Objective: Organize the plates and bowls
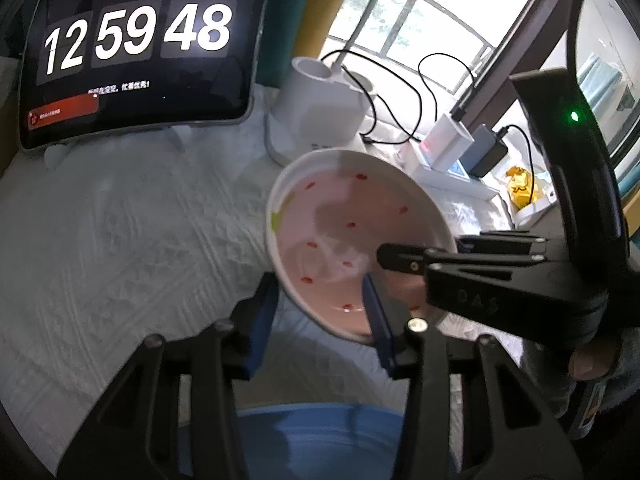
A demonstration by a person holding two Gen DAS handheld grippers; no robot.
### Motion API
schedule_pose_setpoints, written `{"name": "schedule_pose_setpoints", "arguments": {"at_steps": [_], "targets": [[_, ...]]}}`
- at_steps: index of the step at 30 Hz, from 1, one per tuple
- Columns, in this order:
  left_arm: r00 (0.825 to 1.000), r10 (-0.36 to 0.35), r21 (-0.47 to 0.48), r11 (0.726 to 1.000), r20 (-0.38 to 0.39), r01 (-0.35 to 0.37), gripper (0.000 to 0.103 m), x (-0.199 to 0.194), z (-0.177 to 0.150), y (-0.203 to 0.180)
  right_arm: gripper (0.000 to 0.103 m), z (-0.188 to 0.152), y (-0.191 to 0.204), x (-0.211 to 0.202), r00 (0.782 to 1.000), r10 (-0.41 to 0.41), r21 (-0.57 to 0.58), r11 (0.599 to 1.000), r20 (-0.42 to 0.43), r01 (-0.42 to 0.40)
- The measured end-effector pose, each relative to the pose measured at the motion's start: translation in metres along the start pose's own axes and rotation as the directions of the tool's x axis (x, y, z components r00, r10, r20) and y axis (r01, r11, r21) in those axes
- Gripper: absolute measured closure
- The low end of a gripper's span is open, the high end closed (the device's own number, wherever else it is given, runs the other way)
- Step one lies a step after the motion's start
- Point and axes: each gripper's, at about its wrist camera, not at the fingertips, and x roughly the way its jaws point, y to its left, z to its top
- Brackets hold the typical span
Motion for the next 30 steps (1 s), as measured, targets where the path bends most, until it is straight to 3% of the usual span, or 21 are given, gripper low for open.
{"name": "schedule_pose_setpoints", "arguments": {"at_steps": [30], "targets": [[0.996,-0.029,0.043,0.999,0.079,0.026,0.06,-0.046,-0.006,-0.017,0.087,-0.016,0.014,-0.069,0.995,-0.032,-0.016,0.999,0.099,0.034]]}}
